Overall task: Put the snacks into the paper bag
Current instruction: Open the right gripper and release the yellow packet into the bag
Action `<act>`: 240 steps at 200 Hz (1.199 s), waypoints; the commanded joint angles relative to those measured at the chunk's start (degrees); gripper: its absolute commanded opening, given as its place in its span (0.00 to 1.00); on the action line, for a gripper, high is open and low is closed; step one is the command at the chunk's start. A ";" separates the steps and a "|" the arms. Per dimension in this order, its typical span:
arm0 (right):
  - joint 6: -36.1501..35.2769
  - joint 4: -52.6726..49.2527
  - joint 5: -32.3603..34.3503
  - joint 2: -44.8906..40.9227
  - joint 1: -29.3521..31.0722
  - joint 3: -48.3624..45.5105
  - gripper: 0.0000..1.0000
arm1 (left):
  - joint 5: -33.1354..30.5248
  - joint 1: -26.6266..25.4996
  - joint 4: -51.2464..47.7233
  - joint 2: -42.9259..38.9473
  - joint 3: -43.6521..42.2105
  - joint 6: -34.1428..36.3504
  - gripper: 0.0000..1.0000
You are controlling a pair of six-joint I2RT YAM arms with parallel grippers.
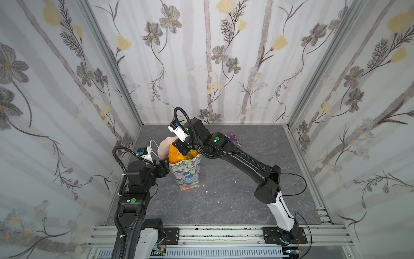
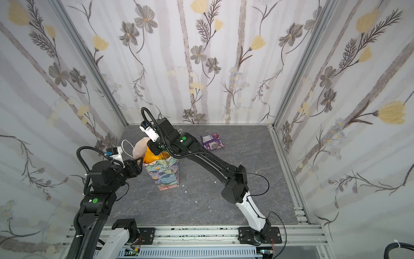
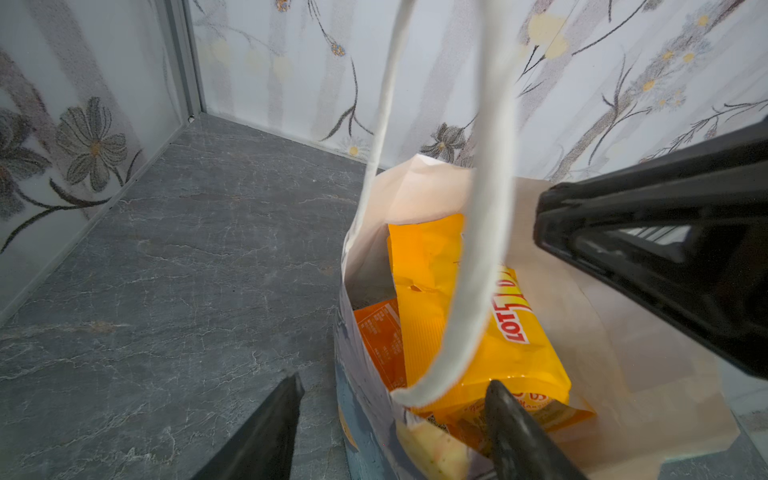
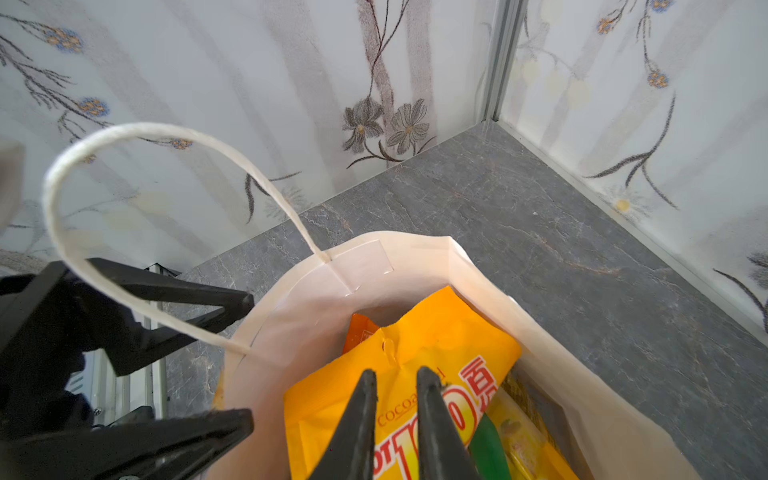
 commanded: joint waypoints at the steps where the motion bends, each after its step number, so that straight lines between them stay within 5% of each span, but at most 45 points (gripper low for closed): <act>1: -0.92 -3.45 -2.61 1.30 -0.02 1.69 0.17 | -0.56 0.01 1.83 -0.09 -0.06 -0.04 0.70; 46: -1.18 -6.05 -0.62 -0.15 -0.20 1.71 0.17 | -0.70 0.01 1.83 0.00 -0.06 0.00 0.70; 95: 1.36 -1.33 1.90 -11.85 1.34 -0.07 0.14 | -1.64 0.01 1.66 -0.31 -0.06 -0.10 0.70; 138: 2.37 16.99 15.17 -34.29 0.11 -34.17 0.27 | -2.34 -0.01 0.63 -0.32 0.64 -0.04 0.71; 186: 13.43 28.50 11.54 -54.30 -17.11 -65.14 0.39 | -3.83 -0.43 -1.11 -2.78 0.86 0.05 0.76; 240: 18.25 35.42 -1.50 -50.59 -33.82 -79.60 0.52 | -6.00 -0.56 -1.02 -6.32 -0.34 0.55 0.79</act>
